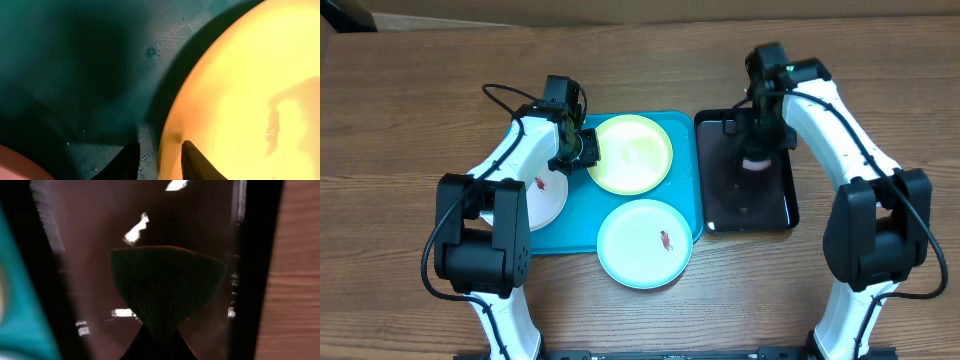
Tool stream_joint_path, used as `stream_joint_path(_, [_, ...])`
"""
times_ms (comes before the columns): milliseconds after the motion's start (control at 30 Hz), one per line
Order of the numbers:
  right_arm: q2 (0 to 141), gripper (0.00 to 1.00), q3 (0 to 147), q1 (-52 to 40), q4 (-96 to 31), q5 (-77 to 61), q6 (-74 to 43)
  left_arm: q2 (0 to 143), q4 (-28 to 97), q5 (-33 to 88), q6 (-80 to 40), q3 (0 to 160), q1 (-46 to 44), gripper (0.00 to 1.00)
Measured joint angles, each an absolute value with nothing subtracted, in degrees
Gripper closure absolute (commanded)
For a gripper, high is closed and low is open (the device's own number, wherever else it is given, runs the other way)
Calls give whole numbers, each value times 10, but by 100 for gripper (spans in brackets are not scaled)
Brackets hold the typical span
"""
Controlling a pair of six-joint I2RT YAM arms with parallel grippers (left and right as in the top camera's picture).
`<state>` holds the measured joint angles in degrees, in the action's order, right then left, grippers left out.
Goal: Clean dirty plates on tray and stack at the side
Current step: 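Return the green sponge to the black tray and raise the right gripper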
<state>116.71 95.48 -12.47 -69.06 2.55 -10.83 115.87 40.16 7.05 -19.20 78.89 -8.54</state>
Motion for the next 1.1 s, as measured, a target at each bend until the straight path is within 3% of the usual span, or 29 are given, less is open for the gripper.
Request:
stream_joint_path(67, [1166,94,929,-124,-662,40,-107,1159,401,70,-192,789,-85,70])
stream_joint_path(100, [1166,86,913,-125,-645,46,-107,1159,400,71,-192,789,-85,70])
stream_joint_path(133, [1166,71,899,-125,-630,51,-106,1159,400,70,-192,789,-85,69])
stream_joint_path(200, [1166,57,874,-125,-609,58,-105,1159,400,70,-192,789,-85,68])
stream_joint_path(367, [1166,53,866,-124,-594,66,-105,1159,401,70,-192,789,-85,65])
stream_joint_path(400, [1166,50,869,-124,-599,67,-104,1159,402,70,-192,789,-86,65])
stream_joint_path(467, [1166,36,884,-124,-620,68,-104,1159,403,70,-192,789,-85,65])
stream_joint_path(633, [1166,34,977,-114,-666,69,-106,1159,405,70,-192,789,-85,66])
stream_joint_path(800, [1165,18,1031,-66,-672,69,-128,1159,406,70,-192,789,-85,67])
stream_joint_path(867, [1165,4,1032,-35,-674,69,-142,1159,401,70,-192,788,-86,78])
stream_joint_path(933, [1165,0,1032,-7,-678,69,-149,1159,391,66,-195,784,-85,93])
stream_joint_path(1100, [1165,0,1032,46,-681,71,-159,1159,385,67,-194,779,-85,96])
